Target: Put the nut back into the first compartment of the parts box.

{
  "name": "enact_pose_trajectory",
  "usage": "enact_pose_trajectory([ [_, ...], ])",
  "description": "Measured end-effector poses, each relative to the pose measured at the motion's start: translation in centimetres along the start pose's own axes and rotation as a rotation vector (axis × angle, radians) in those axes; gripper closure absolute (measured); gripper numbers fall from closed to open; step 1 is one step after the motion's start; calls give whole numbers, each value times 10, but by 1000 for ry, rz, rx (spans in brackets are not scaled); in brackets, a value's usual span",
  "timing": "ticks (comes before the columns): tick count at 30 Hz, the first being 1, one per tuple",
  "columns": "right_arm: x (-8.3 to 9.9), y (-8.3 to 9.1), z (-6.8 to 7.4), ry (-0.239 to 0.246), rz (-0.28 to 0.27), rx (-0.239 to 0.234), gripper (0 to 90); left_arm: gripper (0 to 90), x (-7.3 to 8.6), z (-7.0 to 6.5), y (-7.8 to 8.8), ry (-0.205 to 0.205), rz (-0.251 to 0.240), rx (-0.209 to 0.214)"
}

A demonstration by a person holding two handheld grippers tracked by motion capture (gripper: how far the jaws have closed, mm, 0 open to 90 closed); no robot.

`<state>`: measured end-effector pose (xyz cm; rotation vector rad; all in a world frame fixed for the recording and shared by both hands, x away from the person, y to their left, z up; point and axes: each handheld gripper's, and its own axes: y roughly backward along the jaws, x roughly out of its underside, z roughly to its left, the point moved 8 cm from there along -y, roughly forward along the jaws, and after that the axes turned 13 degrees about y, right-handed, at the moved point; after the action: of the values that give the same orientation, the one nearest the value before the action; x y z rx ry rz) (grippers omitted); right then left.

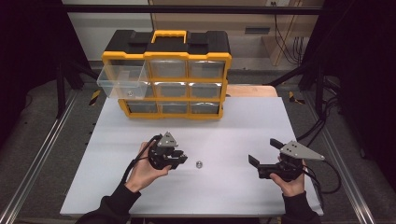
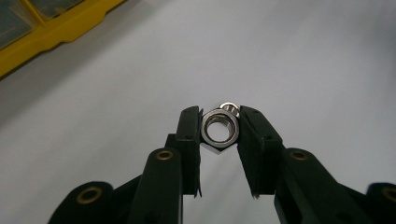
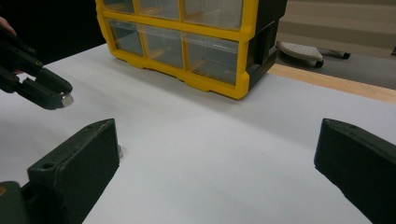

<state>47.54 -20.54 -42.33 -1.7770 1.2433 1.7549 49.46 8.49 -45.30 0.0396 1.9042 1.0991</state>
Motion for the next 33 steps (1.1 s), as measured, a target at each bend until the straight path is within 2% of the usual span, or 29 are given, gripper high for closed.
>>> enact_pose_trajectory([
  [16,0,0,0,3,-2,0,6,693,-25,4,46,-6,-66,-32],
  [19,0,0,0,0,0,1,6,693,-31,6,57,0,-91,-25],
  [33,0,0,0,0,0,1,6,693,-49,11,84,-7,-107,-46],
])
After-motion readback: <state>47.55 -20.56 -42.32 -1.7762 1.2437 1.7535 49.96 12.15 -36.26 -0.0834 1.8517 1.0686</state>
